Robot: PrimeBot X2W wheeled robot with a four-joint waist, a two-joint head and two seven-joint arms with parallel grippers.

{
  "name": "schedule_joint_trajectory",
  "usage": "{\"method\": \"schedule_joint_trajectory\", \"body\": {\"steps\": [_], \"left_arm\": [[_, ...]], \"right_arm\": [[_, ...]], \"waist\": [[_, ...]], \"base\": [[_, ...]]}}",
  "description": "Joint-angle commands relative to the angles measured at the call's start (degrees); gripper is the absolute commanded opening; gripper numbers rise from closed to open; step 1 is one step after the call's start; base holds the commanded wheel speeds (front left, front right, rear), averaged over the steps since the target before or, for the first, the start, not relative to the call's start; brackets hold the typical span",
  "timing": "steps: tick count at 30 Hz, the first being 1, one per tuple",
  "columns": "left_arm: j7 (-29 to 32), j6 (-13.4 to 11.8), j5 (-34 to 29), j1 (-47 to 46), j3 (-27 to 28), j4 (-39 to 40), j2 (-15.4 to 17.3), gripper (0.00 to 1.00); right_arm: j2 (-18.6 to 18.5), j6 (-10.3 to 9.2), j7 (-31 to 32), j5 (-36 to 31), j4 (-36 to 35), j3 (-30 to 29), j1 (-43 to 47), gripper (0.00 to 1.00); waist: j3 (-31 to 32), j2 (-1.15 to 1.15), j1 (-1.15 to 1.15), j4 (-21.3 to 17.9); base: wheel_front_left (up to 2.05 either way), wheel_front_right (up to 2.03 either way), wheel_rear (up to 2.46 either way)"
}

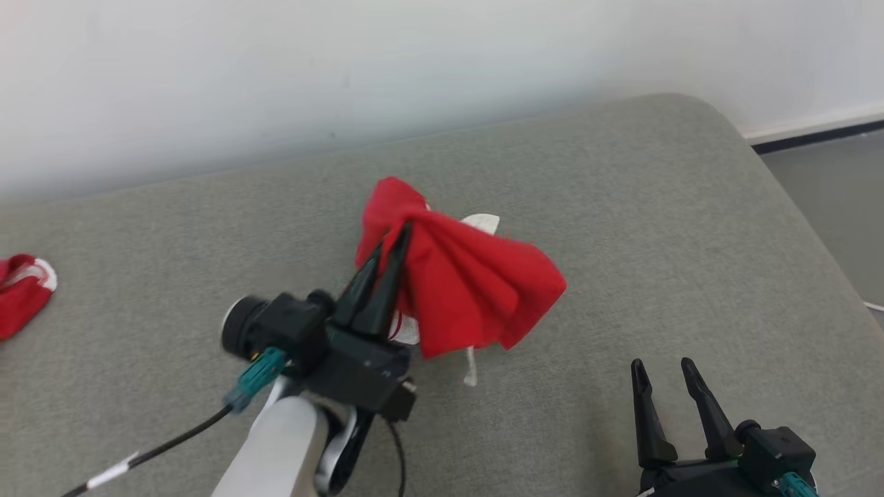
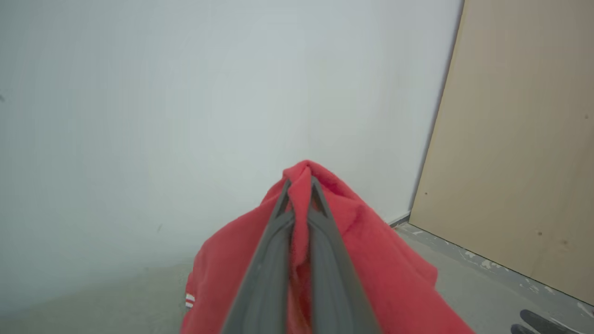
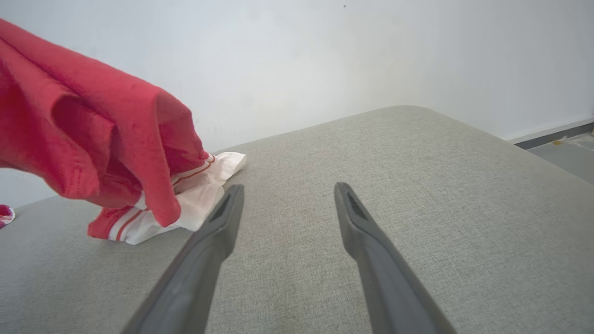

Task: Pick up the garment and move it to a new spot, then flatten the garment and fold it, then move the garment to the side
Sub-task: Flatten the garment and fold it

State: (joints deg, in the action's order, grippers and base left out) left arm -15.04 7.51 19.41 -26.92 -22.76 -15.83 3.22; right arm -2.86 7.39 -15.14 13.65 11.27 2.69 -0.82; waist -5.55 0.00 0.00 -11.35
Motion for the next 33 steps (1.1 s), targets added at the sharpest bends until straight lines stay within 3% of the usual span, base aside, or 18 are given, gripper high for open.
{"method": "schedule_joint_trajectory", "body": {"steps": [1, 10, 20, 21, 22, 23, 33], "left_arm": [[-0.1, -0.1, -0.4, 2.3, 1.6, -0.2, 0.7, 0.0], [-0.1, -0.1, -1.3, 12.5, 12.1, -1.8, 4.2, 0.0], [-0.1, -0.1, -2.7, 16.5, 18.3, -4.6, 3.4, 0.0], [-0.1, -0.1, -3.1, 16.2, 18.6, -4.6, 3.2, 0.22], [-0.1, -0.1, -3.2, 15.8, 19.0, -4.5, 3.1, 0.94], [-0.1, -0.1, -3.6, 15.5, 19.7, -4.1, 2.9, 1.0], [-0.1, -0.2, -6.7, 18.3, 26.1, -0.4, 1.1, 1.0]], "right_arm": [[-0.1, 0.2, -0.1, -0.2, -0.1, 0.0, 0.6, 1.0], [0.0, 0.2, -0.1, -0.2, -0.3, 0.2, 0.2, 1.0], [-0.1, 0.2, -0.1, 0.3, 0.0, -0.3, 0.0, 1.0], [-0.1, 0.2, -0.1, 0.3, -0.1, -0.3, -0.1, 1.0], [0.0, 0.2, -0.1, 0.3, -0.1, -0.4, -0.3, 1.0], [0.0, 0.2, -0.1, 0.3, -0.1, -0.4, -0.3, 1.0], [-0.1, 0.2, -0.1, 0.8, 0.0, -0.4, 0.2, 1.0]], "waist": [[0.7, 0.0, 0.0, 2.1], [0.3, 0.0, 0.0, 3.2], [-0.6, 0.0, 0.0, 4.1], [-0.7, 0.0, 0.0, 4.2], [-0.8, 0.0, 0.0, 4.3], [-0.8, 0.0, 0.0, 4.5], [-0.8, 0.0, 0.0, 6.0]], "base": [[0.0, 0.0, 0.0], [0.0, 0.0, 0.0], [0.0, 0.0, 0.0], [0.0, 0.0, 0.0], [0.0, 0.0, 0.0], [0.0, 0.0, 0.0], [0.0, 0.0, 0.0]]}}
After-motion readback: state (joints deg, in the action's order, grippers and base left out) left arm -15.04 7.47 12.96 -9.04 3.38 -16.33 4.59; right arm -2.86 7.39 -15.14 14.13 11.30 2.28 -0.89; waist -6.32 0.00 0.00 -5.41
